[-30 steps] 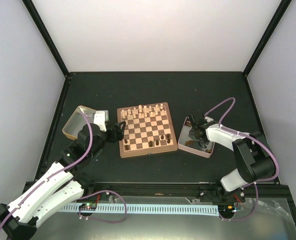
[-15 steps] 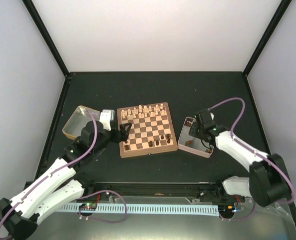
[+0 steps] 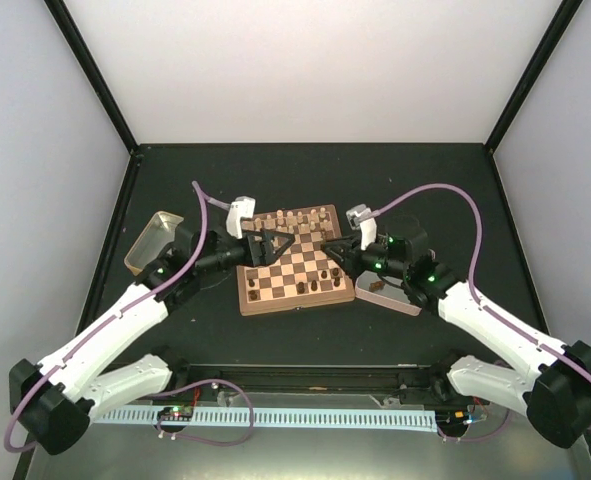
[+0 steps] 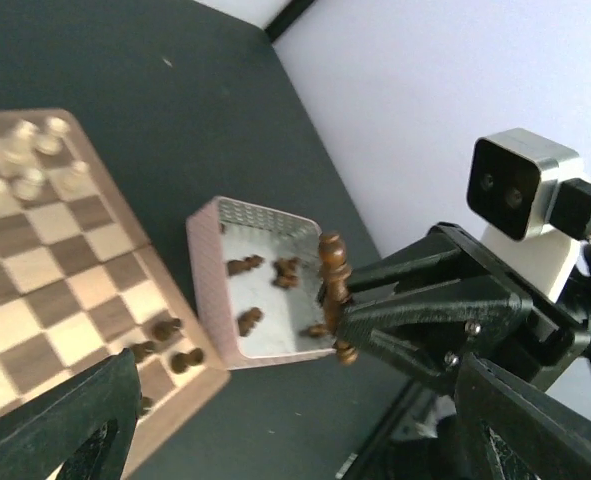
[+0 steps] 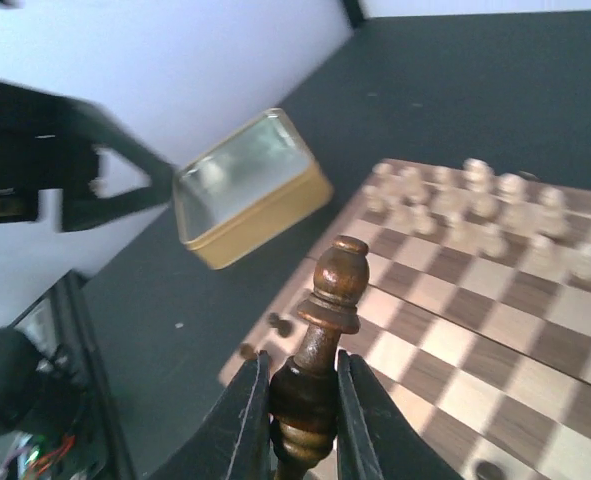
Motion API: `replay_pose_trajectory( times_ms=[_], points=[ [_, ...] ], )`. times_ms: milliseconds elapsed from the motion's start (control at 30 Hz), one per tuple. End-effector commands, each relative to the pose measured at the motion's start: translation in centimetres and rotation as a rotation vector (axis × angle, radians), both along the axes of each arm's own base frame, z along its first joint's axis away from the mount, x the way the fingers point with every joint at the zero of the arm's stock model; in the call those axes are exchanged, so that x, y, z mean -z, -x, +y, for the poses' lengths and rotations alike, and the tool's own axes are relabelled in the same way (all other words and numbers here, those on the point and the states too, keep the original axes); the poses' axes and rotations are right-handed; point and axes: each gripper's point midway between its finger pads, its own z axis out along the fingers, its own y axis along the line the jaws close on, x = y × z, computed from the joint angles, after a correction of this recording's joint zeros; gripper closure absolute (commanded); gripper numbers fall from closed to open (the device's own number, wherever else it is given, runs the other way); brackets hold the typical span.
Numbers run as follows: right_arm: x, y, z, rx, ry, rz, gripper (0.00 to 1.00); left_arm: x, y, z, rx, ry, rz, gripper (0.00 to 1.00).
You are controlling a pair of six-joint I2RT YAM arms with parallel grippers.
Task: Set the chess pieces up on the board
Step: Pick up the chess piece from the storage box.
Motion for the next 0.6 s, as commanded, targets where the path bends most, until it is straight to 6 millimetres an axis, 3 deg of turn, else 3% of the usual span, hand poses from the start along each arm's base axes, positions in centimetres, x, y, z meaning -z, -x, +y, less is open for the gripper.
replay_pose_trajectory(
  times_ms=[0,200,567],
  points=[
    [-4.4,3.0,3.3,-0.264,-0.094,-0.174,0.92,-3.2,1.5,-2.6,0.178,0.168,0.035,0.13],
    [-4.8,5.1,5.4,-0.408,-0.088,-0.209,0.92,-2.4,1.2,-3.3,0.224,0.186,0.093,0.21],
    [-5.3,5.2,6.3,-0.439,-0.096,-0.208,0.91,-1.0,1.9,-4.0,0.328,0.190,0.156,0.64]
  ],
)
